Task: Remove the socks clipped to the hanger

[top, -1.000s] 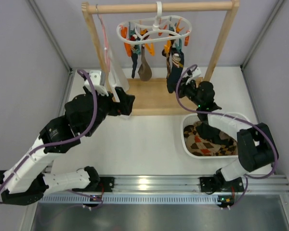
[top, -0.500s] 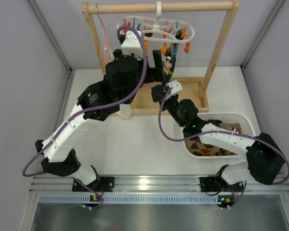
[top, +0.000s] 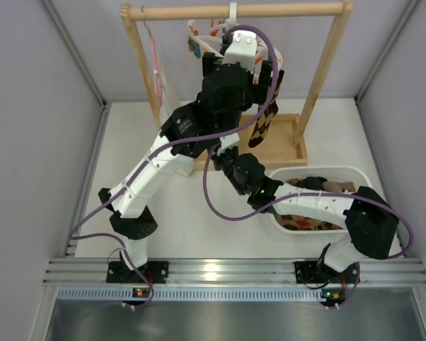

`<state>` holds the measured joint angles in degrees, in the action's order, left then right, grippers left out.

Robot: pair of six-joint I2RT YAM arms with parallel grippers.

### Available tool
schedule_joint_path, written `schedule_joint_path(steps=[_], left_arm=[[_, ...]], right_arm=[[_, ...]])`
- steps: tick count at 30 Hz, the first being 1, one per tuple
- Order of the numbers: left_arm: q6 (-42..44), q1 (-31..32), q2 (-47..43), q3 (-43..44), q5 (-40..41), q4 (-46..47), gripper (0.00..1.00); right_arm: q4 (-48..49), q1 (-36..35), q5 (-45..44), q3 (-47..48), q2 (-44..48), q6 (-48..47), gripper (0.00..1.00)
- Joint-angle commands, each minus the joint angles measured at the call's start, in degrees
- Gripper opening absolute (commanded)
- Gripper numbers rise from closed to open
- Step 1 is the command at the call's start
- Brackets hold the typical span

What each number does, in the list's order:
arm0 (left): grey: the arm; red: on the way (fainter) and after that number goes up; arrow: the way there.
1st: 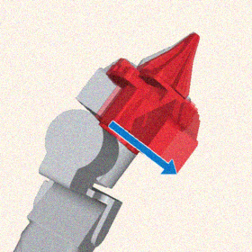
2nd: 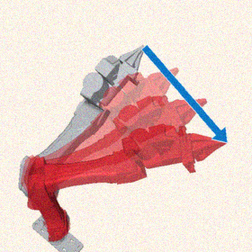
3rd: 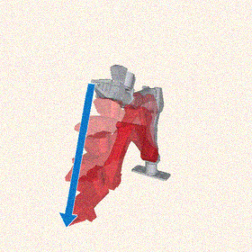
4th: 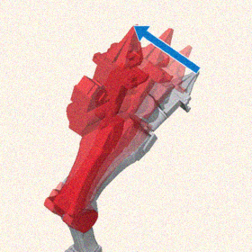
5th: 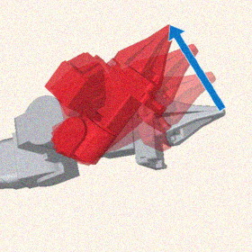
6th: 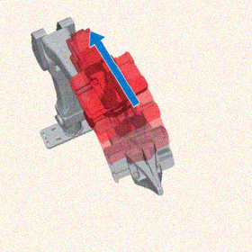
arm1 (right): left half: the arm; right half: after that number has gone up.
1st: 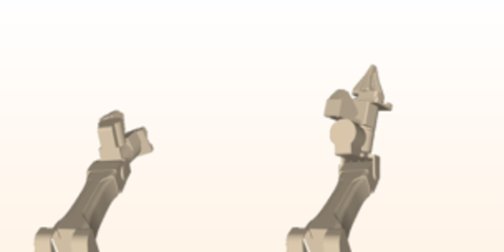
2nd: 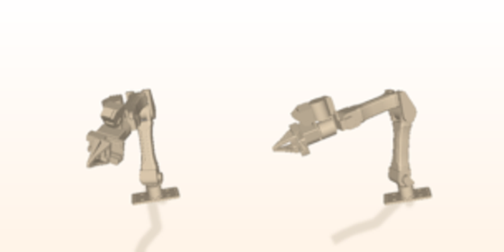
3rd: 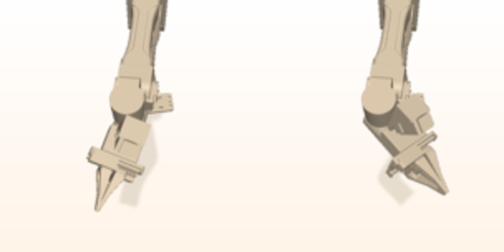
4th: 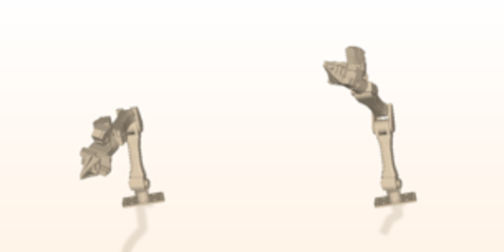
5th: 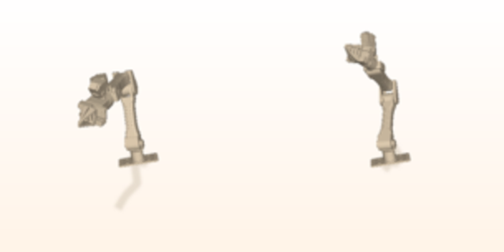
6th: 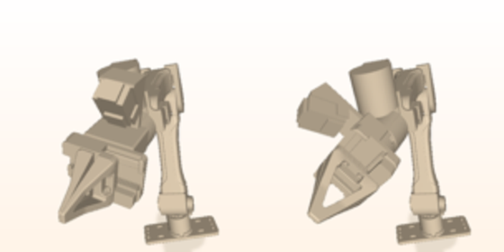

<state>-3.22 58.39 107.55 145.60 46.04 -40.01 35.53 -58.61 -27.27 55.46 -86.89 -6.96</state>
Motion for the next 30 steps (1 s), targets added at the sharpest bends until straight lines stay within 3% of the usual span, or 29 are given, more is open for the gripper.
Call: schedule_joint_path(steps=[1,8,23,30], left_arm=[[1.91,-3.27,0.82,-0.66,-1.3,0.99,0.97],[0.76,-6.54,0.03,-3.92,-2.89,1.07,0.81],[0.5,-6.71,0.56,-5.15,-5.09,1.16,0.81],[2.7,-6.71,3.37,-2.87,-3.85,1.16,0.75]], right_arm=[[1.74,-1.33,-2.09,3.16,-0.29,-0.51,0.0],[0.95,-1.51,-2.18,3.42,-0.47,-0.77,0.0],[-2.39,-1.59,-0.68,5.97,-1.26,-0.07,0.0],[-3.54,-2.47,-0.42,6.94,-1.79,-0.68,0.0]])
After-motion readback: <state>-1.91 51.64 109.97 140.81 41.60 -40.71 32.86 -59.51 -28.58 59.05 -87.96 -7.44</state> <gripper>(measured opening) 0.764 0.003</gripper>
